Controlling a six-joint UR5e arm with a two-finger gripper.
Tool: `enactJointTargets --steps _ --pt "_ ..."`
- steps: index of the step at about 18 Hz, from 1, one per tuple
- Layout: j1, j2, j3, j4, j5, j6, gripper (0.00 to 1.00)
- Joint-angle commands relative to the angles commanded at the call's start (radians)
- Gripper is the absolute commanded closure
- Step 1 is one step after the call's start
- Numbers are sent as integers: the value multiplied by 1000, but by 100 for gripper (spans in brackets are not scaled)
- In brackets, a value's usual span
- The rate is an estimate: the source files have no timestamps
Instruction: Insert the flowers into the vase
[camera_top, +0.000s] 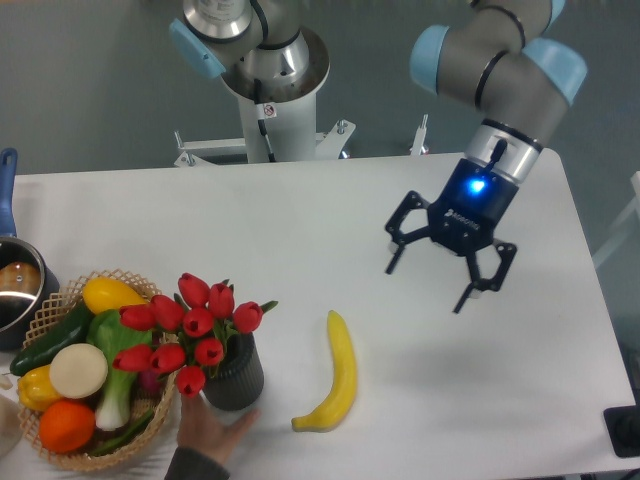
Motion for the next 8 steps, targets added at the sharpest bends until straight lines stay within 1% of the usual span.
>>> enactJointTargets --steps 1,3,5,6,7,8 --pt "-6 -3 17 -2 87 0 0" --pt "-75 -14 37 -6 273 0 0" --pt "-129 -29 39 -3 437 0 0" --pt "-143 -34 37 -3 493 0 0" --pt "-146 -40 37 -6 524 0 0" --pt "-147 -43 34 -8 528 0 0"
